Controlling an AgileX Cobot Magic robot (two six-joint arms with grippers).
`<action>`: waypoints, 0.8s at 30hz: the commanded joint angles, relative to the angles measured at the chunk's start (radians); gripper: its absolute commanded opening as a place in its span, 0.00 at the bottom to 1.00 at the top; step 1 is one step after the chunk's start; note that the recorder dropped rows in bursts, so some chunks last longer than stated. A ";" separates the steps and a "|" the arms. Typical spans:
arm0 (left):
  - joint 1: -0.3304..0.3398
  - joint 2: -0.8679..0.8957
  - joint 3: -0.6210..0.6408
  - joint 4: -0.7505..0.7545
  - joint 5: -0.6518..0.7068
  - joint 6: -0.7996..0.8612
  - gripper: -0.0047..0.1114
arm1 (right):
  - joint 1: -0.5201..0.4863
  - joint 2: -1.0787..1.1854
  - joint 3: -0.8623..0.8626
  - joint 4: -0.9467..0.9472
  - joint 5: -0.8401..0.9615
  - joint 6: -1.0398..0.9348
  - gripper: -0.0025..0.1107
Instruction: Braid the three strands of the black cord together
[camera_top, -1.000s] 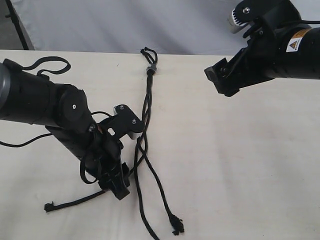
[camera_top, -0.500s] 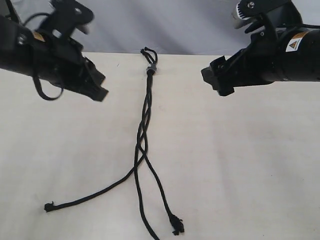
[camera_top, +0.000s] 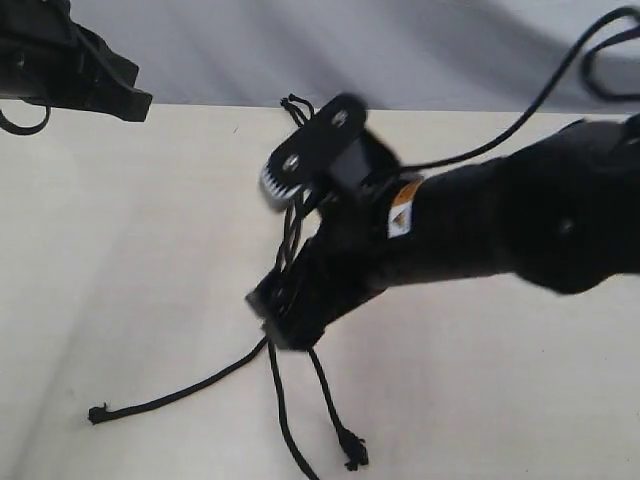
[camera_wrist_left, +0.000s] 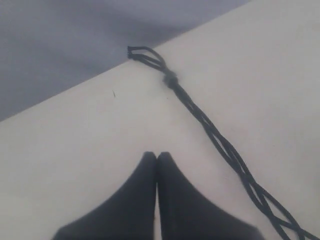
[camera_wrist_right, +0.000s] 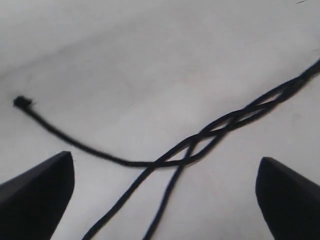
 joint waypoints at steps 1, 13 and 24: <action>0.004 -0.009 -0.001 -0.009 -0.011 -0.002 0.04 | 0.110 0.131 0.002 0.004 0.009 0.004 0.82; 0.004 -0.009 -0.001 -0.009 -0.003 0.005 0.04 | 0.193 0.316 -0.025 0.053 0.091 0.051 0.82; 0.004 -0.009 -0.001 -0.009 0.011 0.009 0.04 | 0.202 0.376 -0.027 0.016 0.106 0.051 0.02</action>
